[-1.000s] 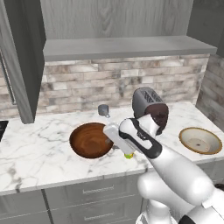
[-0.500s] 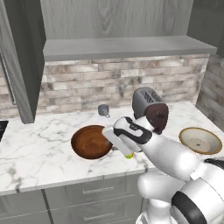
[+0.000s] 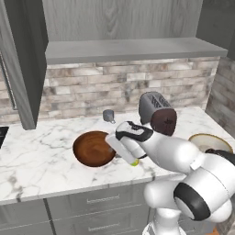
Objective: Pick both bowls and place them on the counter. Then place the cookie dough ball in one bowl and place the corn in the other bowl.
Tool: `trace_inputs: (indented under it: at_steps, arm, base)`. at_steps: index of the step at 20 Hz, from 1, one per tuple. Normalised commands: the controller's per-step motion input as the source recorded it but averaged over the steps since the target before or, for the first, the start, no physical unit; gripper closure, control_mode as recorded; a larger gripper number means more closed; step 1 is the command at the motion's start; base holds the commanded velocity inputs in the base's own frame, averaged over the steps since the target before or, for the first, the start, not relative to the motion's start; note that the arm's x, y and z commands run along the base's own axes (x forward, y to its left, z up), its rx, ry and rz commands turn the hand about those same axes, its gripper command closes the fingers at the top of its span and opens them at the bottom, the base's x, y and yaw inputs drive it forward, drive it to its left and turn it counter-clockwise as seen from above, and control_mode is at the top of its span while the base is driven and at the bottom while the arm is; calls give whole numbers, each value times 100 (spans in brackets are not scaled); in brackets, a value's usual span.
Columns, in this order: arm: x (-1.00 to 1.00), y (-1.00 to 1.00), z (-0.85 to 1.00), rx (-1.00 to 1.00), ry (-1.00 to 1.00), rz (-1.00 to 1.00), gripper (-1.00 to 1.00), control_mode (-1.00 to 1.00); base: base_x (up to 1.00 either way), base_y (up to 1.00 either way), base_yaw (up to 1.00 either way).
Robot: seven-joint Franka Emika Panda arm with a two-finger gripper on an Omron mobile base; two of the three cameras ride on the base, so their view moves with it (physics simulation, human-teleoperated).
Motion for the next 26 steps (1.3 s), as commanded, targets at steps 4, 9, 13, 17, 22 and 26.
trace_inputs:
  at_steps: [4,9,13,17,22,26]
  arm:
    - [1,3,-2,0,0,-3,-100,-100]
    - [-16,-8,23,0,-2,-4,-100,-100]
    - [-20,-15,46,-2,-3,-6,-100,-100]
    - [-7,-16,52,-10,0,-11,-100,-100]
    - [-3,-29,44,-18,1,-13,-100,-100]
    - [-3,-37,23,-21,7,-12,-100,-100]
  base:
    - [0,0,0]
    - [0,0,0]
    - [0,0,0]
    - [0,0,0]
    - [0,0,0]
    - [0,0,0]
